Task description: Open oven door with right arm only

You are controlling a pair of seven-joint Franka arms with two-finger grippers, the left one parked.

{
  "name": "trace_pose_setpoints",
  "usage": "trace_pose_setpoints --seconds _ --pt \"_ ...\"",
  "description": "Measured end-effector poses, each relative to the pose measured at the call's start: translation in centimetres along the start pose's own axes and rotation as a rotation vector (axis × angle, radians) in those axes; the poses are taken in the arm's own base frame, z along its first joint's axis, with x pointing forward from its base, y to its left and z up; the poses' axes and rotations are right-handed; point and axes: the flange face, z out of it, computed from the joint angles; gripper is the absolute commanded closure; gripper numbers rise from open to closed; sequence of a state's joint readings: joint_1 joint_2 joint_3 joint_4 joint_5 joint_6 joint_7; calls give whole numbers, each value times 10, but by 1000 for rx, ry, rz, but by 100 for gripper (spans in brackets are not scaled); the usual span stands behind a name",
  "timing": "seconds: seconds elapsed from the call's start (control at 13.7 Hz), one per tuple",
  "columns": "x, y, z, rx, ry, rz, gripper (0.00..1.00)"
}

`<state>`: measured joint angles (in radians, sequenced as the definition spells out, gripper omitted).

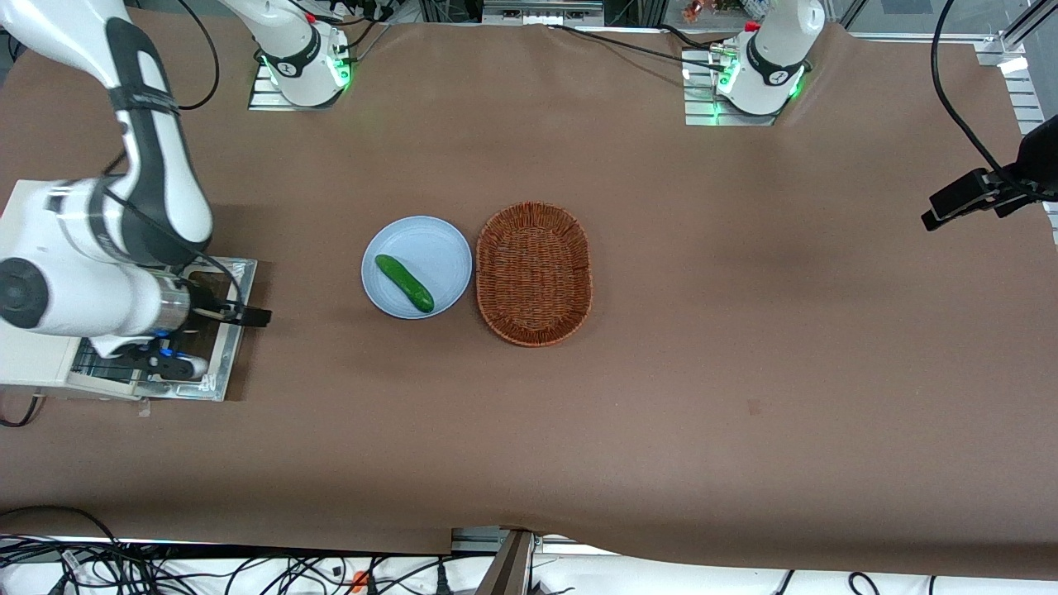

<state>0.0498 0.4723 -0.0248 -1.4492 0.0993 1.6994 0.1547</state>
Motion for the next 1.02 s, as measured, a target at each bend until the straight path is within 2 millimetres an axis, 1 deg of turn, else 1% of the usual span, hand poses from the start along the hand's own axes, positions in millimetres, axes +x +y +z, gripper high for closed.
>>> trace_pose_setpoints --seconds 0.15,0.22,0.37,0.44,0.51,0.59,0.66,0.73,0.88,1.02 --pt "-10 27 -47 1 33 -70 0" --pt "-21 39 -73 2 54 -95 0" --pt "-55 54 -125 -12 83 -125 0" --pt "-73 56 -146 -30 102 -130 0" --pt "-91 58 -162 -39 115 -132 0" --pt "-107 60 -168 -41 127 -133 0" --pt "-119 63 -166 -39 143 -133 0" --pt "-128 66 -157 -36 162 -132 0" --pt "-136 70 -138 -32 174 -130 0" --pt "-138 71 -133 -31 175 -129 0"
